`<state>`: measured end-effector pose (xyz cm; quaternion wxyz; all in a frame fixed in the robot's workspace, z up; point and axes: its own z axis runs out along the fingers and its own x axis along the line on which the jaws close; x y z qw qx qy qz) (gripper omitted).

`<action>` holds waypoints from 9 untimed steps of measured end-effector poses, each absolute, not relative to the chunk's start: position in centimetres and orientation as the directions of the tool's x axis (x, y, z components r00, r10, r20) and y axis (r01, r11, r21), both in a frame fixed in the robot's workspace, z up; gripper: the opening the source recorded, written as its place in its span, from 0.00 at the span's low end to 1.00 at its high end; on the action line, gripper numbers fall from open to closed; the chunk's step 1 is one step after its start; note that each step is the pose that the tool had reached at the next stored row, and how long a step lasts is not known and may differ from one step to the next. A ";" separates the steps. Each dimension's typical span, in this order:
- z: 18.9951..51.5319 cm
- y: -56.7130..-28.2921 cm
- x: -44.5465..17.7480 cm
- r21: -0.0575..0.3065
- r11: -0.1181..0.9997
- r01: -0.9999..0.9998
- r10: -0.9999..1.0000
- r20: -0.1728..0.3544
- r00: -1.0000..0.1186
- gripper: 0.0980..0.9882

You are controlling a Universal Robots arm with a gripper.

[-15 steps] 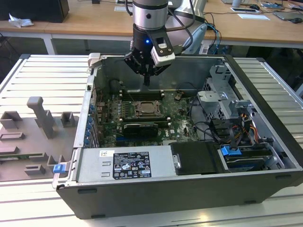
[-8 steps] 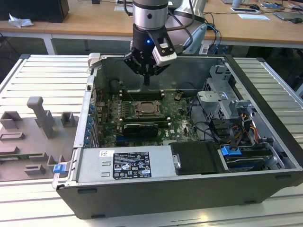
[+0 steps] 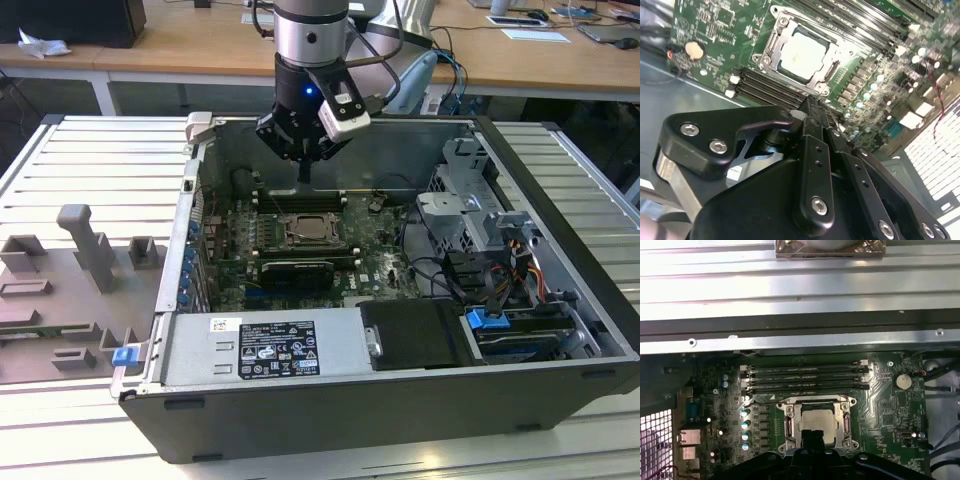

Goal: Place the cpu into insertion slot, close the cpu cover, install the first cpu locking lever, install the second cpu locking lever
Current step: 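Install the first cpu locking lever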

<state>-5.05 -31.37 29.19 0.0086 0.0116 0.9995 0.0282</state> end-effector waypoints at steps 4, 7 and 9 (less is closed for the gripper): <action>29.1 -31.4 -5.1 0.056 0.998 -0.040 -0.039 -0.016 -0.999 0.01; 29.0 -31.5 -5.3 0.057 0.997 -0.054 -0.053 -0.017 -0.998 0.01; 29.0 -31.6 -5.4 0.057 0.997 -0.058 -0.057 -0.017 -0.998 0.01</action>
